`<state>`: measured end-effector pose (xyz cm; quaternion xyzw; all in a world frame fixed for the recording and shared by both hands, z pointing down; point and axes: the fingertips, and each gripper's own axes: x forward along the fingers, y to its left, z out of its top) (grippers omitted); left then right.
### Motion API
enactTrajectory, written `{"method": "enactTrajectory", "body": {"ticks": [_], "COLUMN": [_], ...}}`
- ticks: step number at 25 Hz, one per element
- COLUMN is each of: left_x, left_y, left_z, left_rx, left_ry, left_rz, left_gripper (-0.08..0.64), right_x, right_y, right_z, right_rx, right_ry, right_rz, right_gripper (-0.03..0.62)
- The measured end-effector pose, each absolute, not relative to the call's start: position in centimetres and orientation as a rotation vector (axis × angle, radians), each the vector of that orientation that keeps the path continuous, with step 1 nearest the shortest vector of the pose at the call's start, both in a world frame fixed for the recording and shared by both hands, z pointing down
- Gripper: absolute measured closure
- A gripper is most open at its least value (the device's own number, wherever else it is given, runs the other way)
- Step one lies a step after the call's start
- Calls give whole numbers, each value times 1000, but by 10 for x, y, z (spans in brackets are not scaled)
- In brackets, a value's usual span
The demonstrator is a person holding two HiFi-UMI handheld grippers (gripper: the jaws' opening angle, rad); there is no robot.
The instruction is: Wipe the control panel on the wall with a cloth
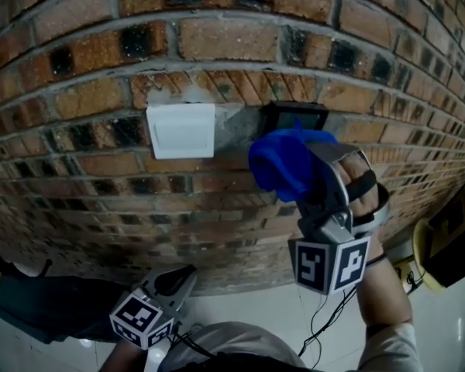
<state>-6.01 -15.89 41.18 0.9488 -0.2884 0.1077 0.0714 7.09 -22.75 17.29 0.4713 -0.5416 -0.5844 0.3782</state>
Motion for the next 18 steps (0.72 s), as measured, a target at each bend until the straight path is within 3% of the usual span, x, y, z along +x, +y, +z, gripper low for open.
{"method": "enactTrajectory", "body": {"ticks": [11,18], "left_x": [-62,-63], "left_y": [-148,-149], "left_z": [413,413], "left_rx": [2834,2839], "left_ry": [-897,-916], "left_rz": [331,296], "left_gripper": [555,555], "right_x": [74,68], "right_y": [-239,-204], "right_z": [252,156], "right_rx": [1060,1149], "right_ry": [-1451,-1441], "right_rz": [-1375,-1572], "right_gripper": [505,505]}}
